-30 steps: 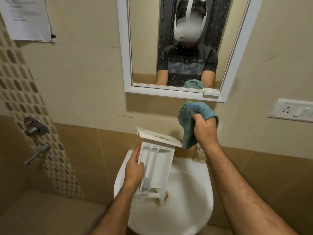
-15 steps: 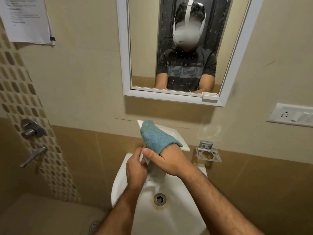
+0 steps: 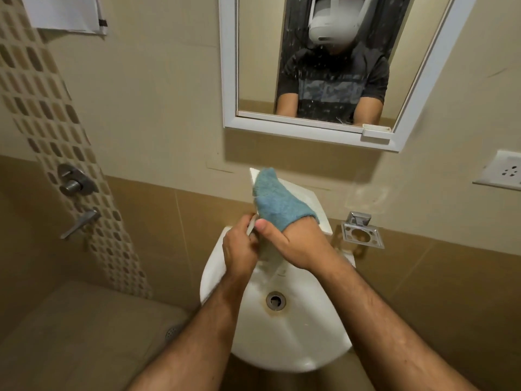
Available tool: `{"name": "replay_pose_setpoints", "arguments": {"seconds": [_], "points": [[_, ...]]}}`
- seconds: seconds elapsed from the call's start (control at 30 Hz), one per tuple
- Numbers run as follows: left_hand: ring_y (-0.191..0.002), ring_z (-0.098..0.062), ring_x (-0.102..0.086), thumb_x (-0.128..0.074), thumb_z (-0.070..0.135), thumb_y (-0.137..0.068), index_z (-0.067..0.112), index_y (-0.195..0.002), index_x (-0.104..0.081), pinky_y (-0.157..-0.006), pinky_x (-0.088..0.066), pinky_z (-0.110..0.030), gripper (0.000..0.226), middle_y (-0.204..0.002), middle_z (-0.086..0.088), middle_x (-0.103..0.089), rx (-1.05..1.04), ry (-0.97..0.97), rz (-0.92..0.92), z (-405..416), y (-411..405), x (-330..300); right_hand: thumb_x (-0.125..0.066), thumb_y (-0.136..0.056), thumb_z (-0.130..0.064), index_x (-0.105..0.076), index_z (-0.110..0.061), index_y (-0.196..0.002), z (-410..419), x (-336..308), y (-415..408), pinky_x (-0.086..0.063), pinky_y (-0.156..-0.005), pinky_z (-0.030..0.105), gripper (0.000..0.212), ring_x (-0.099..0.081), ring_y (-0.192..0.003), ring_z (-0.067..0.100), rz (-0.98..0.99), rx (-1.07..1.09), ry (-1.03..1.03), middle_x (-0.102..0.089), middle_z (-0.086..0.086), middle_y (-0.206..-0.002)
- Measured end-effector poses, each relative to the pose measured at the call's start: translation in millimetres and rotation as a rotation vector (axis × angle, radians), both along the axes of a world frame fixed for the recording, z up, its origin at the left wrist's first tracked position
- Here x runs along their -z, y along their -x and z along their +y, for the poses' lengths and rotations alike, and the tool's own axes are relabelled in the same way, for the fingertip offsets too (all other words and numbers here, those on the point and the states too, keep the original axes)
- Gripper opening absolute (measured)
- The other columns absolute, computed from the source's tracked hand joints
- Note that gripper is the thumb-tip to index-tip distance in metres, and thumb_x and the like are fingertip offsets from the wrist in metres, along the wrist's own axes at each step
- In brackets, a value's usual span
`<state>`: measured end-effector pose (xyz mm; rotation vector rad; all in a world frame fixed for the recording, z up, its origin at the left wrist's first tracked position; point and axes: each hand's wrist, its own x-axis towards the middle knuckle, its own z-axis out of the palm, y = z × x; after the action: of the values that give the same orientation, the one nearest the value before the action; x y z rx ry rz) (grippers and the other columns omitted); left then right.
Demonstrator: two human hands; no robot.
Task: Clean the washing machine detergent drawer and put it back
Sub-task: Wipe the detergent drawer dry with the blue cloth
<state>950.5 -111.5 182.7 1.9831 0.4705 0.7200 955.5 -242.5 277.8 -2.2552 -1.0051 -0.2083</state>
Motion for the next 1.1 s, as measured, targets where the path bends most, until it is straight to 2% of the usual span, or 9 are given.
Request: {"name": "replay_pose_setpoints", "arguments": {"seconds": [0.07, 0.17, 0.27, 0.4, 0.6, 0.77, 0.83, 0.97, 1.1], "points": [[-0.072, -0.020, -0.065, -0.053, 0.031, -0.088, 0.031, -0.087, -0.057, -0.063, -0.057, -0.045, 0.004, -0.074, 0.007, -0.067, 0.018, 0.053, -0.015, 2.6, 1.1, -0.8, -0.028, -0.086, -0.072, -0.054, -0.026, -0.132, 2.8, 3.2, 7.2, -0.033, -0.108, 0.025, 0.070, -0.041, -0.131, 0.009, -0.037, -0.063, 0.028, -0.052, -0.006, -0.138], [-0.071, -0.017, -0.065, -0.058, 0.017, -0.086, 0.036, -0.083, -0.060, -0.061, -0.057, -0.044, 0.020, -0.072, 0.010, -0.067, -0.044, 0.140, -0.086, 5.7, 1.5, -0.3, -0.037, -0.091, -0.063, -0.054, -0.026, -0.133, -5.5, 18.3, 9.1, -0.033, -0.108, 0.027, 0.059, -0.041, -0.132, 0.011, -0.082, -0.114, -0.003, -0.053, -0.004, -0.139], [-0.064, -0.006, -0.059, -0.062, 0.014, -0.082, 0.035, -0.081, -0.062, -0.058, -0.054, -0.039, 0.021, -0.071, 0.015, -0.066, -0.095, 0.178, -0.141, 9.8, 3.7, -2.2, -0.030, -0.092, -0.069, -0.049, -0.024, -0.140, -21.9, 36.0, 0.1, -0.026, -0.113, 0.025, 0.069, -0.035, -0.138, 0.010, -0.085, -0.052, -0.024, -0.047, -0.004, -0.146], [-0.068, -0.009, -0.060, -0.059, 0.004, -0.080, 0.034, -0.085, -0.064, -0.060, -0.051, -0.032, 0.030, -0.073, 0.016, -0.066, -0.088, 0.153, -0.170, 16.8, 1.7, -2.9, -0.029, -0.092, -0.064, -0.045, -0.019, -0.144, -42.0, 42.4, -24.6, -0.021, -0.117, 0.025, 0.071, -0.032, -0.142, 0.012, 0.027, 0.057, -0.107, -0.043, -0.001, -0.150], [-0.065, -0.005, -0.059, -0.064, 0.014, -0.085, 0.036, -0.087, -0.064, -0.056, -0.048, -0.027, 0.022, -0.072, 0.014, -0.067, -0.007, 0.122, -0.173, 8.3, -0.3, -9.4, -0.020, -0.091, -0.068, -0.053, -0.017, -0.132, -38.8, 15.1, -56.3, -0.034, -0.109, 0.031, 0.073, -0.045, -0.126, 0.017, 0.162, 0.176, -0.202, -0.052, 0.002, -0.133], [-0.066, -0.018, -0.059, -0.063, 0.009, -0.087, 0.032, -0.084, -0.061, -0.055, -0.048, -0.035, 0.024, -0.068, 0.009, -0.065, 0.064, 0.032, -0.137, -4.7, 1.4, -9.8, -0.017, -0.097, -0.061, -0.024, -0.020, -0.154, -22.3, -4.4, -60.8, -0.011, -0.118, 0.023, 0.070, -0.018, -0.147, 0.013, 0.138, 0.209, -0.114, -0.024, 0.001, -0.160], [-0.063, -0.018, -0.056, -0.063, 0.012, -0.088, 0.033, -0.080, -0.059, -0.053, -0.045, -0.033, 0.022, -0.064, 0.010, -0.062, 0.063, 0.006, -0.124, -7.4, 1.9, -9.3, -0.018, -0.094, -0.064, -0.021, -0.023, -0.155, -11.0, -10.7, -51.0, -0.008, -0.116, 0.020, 0.073, -0.017, -0.146, 0.010, 0.121, 0.173, -0.121, -0.022, -0.002, -0.161], [-0.061, -0.024, -0.058, -0.062, 0.024, -0.087, 0.023, -0.078, -0.059, -0.053, -0.049, -0.045, 0.010, -0.062, 0.003, -0.062, 0.059, 0.004, -0.143, -6.1, 3.3, -5.5, -0.017, -0.091, -0.067, -0.025, -0.022, -0.153, 7.6, -18.3, -27.9, -0.014, -0.118, 0.026, 0.077, -0.021, -0.146, 0.012, 0.030, 0.053, -0.101, -0.028, -0.001, -0.158], [-0.060, -0.015, -0.063, -0.050, 0.050, -0.077, 0.039, -0.074, -0.060, -0.053, -0.053, -0.041, 0.015, -0.060, 0.010, -0.063, 0.061, 0.044, -0.127, -3.6, 3.9, -8.6, -0.023, -0.094, -0.061, -0.035, -0.020, -0.148, 11.1, -17.2, -11.4, -0.024, -0.118, 0.037, 0.069, -0.028, -0.143, 0.014, -0.037, -0.008, -0.048, -0.036, 0.000, -0.154]]}}
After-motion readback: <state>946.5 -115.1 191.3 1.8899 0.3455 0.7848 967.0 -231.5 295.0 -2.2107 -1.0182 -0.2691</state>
